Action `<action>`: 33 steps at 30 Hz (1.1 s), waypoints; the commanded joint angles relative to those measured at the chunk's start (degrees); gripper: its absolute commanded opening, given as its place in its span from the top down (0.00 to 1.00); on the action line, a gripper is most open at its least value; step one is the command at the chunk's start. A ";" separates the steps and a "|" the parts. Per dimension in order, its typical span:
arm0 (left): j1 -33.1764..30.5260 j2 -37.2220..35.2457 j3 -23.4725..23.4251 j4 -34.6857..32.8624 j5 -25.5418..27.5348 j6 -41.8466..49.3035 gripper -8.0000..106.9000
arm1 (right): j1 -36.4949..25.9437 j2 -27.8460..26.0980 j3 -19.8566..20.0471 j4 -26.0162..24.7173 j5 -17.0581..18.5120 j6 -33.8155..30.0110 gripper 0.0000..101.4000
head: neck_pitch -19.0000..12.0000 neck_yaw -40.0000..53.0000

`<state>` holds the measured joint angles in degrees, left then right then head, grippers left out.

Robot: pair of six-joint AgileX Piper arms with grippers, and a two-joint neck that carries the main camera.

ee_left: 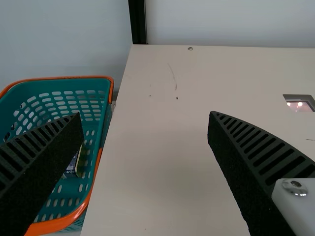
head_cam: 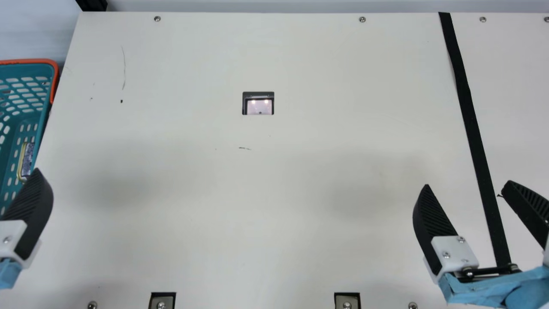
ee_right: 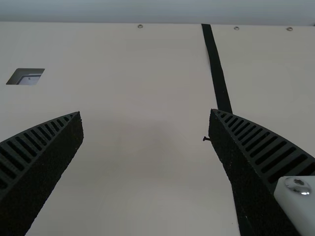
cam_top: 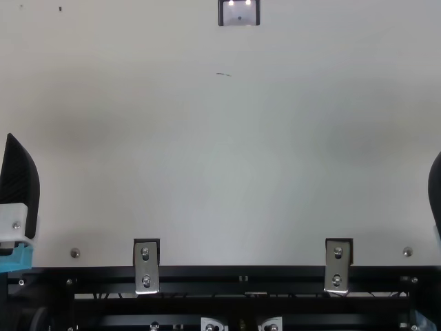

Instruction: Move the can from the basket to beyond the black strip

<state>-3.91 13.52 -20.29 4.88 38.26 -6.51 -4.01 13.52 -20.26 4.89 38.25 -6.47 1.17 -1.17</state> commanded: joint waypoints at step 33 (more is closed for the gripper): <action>0.00 0.00 0.00 0.00 0.00 0.00 0.15 | 0.00 0.00 0.00 0.00 0.00 0.00 0.00 | -0.25 -0.08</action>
<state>-3.91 13.52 -20.29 4.88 38.26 -6.51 -4.01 13.52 -20.26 4.89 38.25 -6.47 1.17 -1.17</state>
